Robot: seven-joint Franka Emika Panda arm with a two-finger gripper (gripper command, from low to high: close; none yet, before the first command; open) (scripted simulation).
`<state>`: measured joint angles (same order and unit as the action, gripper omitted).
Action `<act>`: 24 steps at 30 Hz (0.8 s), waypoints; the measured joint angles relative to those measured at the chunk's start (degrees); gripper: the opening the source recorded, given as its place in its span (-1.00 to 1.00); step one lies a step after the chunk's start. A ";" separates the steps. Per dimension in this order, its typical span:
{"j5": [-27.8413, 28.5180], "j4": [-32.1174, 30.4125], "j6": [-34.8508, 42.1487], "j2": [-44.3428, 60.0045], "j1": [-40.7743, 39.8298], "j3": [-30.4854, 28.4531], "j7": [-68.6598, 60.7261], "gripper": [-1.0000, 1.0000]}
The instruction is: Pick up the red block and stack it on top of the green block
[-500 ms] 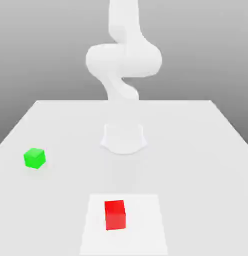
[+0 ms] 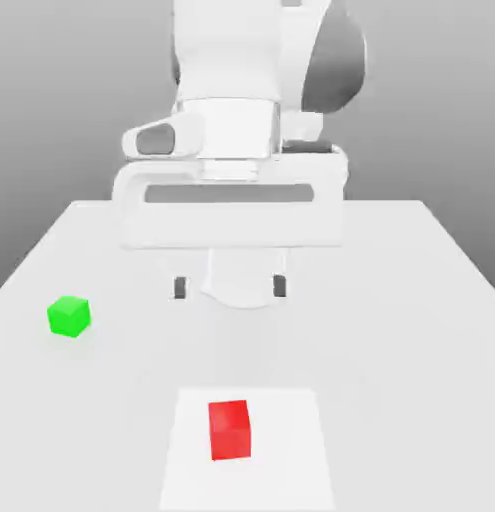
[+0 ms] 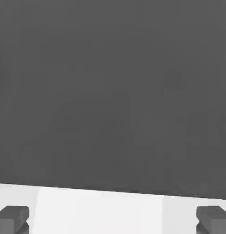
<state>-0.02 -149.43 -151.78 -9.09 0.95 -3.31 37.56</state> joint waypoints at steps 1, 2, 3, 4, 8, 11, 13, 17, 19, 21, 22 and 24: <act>-0.11 -1.00 -1.15 2.08 -0.01 -0.11 -0.56 0.00; -0.22 -2.00 -2.28 4.16 -0.07 -0.19 -1.11 0.00; -0.31 -3.00 -3.42 6.24 -0.17 -0.28 -1.65 0.00; -0.39 -4.00 -4.55 8.31 -0.26 -0.31 -2.18 0.00; -1.33 -5.10 -10.49 16.62 -0.65 0.11 -3.69 0.00; -2.38 -4.31 -15.74 22.86 -1.38 1.07 -4.53 0.00; -2.73 -4.08 -17.05 24.43 -1.50 1.28 -4.77 -1.00; -2.62 -4.08 -17.01 24.42 -1.51 1.30 -4.66 -1.00; -2.59 -4.07 -17.16 24.57 -1.58 1.37 -4.67 -1.00; -1.99 -4.53 -14.55 21.50 -1.35 0.98 -4.23 -1.00; -1.62 -4.81 -12.94 19.60 -1.25 0.79 -3.96 -1.00; -0.91 -5.40 -9.51 15.58 -1.18 0.56 -3.44 -1.00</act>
<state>-0.93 -154.83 -161.29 6.49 -0.23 -2.75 34.12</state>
